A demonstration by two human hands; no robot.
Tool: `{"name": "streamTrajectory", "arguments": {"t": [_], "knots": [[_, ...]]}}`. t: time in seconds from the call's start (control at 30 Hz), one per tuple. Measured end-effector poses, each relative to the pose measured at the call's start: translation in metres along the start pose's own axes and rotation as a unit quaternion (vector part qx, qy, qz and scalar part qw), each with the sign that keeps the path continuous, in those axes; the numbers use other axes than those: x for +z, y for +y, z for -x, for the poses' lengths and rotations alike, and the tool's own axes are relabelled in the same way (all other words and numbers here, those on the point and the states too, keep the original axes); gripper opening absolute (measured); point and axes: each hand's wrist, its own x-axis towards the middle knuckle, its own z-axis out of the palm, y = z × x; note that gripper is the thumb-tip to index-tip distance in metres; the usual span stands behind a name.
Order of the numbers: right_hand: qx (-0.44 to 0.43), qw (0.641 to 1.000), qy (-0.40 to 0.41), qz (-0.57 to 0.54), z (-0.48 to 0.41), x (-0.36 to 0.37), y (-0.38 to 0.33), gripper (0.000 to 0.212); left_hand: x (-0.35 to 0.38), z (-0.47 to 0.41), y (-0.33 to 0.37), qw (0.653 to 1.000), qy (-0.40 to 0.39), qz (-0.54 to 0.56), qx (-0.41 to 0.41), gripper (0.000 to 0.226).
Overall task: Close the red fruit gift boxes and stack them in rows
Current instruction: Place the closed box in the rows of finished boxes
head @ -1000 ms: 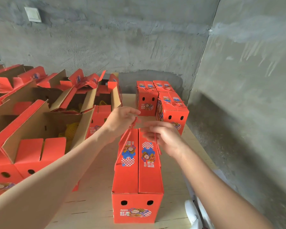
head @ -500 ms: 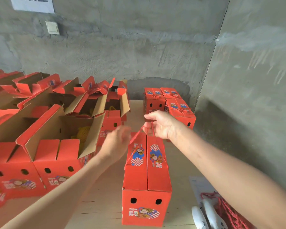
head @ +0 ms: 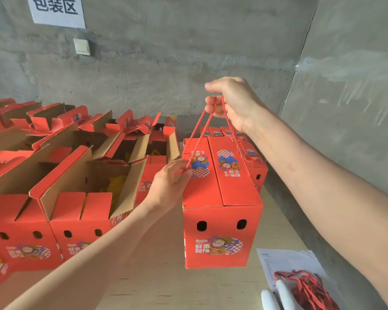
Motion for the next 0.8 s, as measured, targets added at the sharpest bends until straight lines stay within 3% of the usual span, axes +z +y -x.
{"name": "streamTrajectory", "arguments": {"t": [0.1, 0.17, 0.33, 0.6, 0.67, 0.73, 0.8], "knots": [[0.031, 0.999, 0.040, 0.005, -0.012, -0.001, 0.018, 0.013, 0.010, -0.010, -0.006, 0.993, 0.031, -0.111, -0.026, 0.031], [0.070, 0.996, 0.045, 0.018, -0.019, -0.001, 0.039, 0.012, 0.019, -0.011, -0.016, 0.983, -0.007, -0.159, -0.091, 0.040], [0.136, 0.989, 0.043, 0.029, -0.031, -0.004, 0.099, 0.011, 0.050, 0.006, -0.055, 0.965, -0.146, -0.104, -0.190, 0.054], [0.125, 0.980, -0.034, 0.152, -0.004, -0.012, 0.155, 0.008, 0.077, 0.027, -0.091, 0.947, -0.208, -0.096, -0.223, 0.056], [0.091, 0.942, -0.056, 0.318, 0.015, -0.022, 0.175, 0.012, 0.079, 0.034, -0.092, 0.958, -0.190, -0.091, -0.193, 0.058], [0.041, 0.854, -0.086, 0.512, 0.041, -0.027, 0.201, 0.045, 0.079, 0.041, -0.091, 0.978, -0.127, -0.070, -0.149, 0.053], [-0.003, 0.827, -0.130, 0.547, 0.072, -0.019, 0.226, 0.066, 0.078, 0.052, -0.089, 0.993, -0.072, -0.069, -0.070, 0.044]]}}
